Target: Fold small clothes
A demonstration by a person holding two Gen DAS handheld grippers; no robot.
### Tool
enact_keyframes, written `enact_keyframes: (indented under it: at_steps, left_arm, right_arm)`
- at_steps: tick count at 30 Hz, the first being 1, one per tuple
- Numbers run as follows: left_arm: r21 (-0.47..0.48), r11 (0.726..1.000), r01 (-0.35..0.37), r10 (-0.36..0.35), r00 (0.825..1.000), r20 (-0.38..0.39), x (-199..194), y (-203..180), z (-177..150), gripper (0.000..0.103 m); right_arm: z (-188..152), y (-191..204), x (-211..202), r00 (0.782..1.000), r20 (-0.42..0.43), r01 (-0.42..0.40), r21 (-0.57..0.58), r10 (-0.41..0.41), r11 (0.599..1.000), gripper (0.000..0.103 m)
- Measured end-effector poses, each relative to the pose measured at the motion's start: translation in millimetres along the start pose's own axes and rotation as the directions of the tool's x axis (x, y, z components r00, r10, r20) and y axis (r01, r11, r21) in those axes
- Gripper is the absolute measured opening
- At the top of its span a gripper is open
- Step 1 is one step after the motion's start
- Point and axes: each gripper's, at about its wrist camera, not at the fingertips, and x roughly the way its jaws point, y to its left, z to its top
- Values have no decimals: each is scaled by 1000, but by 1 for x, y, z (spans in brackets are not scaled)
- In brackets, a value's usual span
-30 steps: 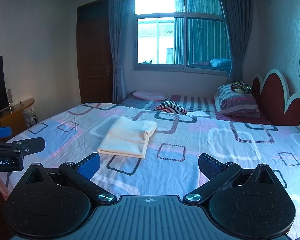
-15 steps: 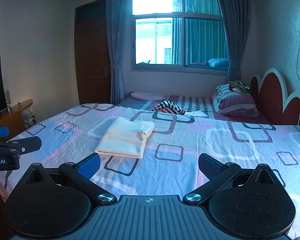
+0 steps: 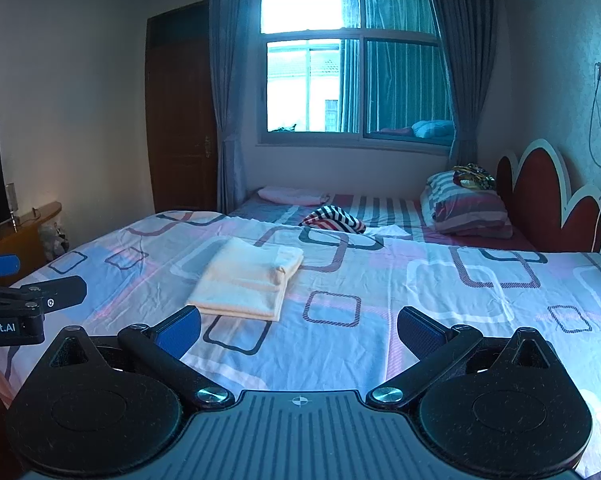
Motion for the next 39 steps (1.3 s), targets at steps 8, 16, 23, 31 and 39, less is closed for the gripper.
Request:
enact_keyframes:
  at_steps: [8, 16, 23, 31, 39]
  left_arm:
    - [1, 1000, -5, 5, 1000, -1, 0, 0, 0, 102]
    - [-5, 1000, -5, 5, 1000, -3, 2, 2, 0, 102]
    - [-6, 1000, 0, 0, 1000, 2, 1, 1, 0, 102]
    - [-2, 1000, -1, 1, 1000, 1, 3, 2, -1, 102]
    - [-6, 1000, -16, 16, 1000, 13, 2, 1, -1, 102]
  right_arm:
    - [1, -1, 1, 1000, -1, -8, -3, 8, 1000, 103]
    - [1, -1, 2, 1000, -2, -11, -7, 11, 1000, 103]
    - [1, -1, 2, 1000, 3, -18, -8, 18, 1000, 103]
    - [0, -3, 1, 1000, -1, -27, -12, 27, 1000, 103]
    - [2, -5, 0, 999, 0, -41, -17, 41, 999, 103]
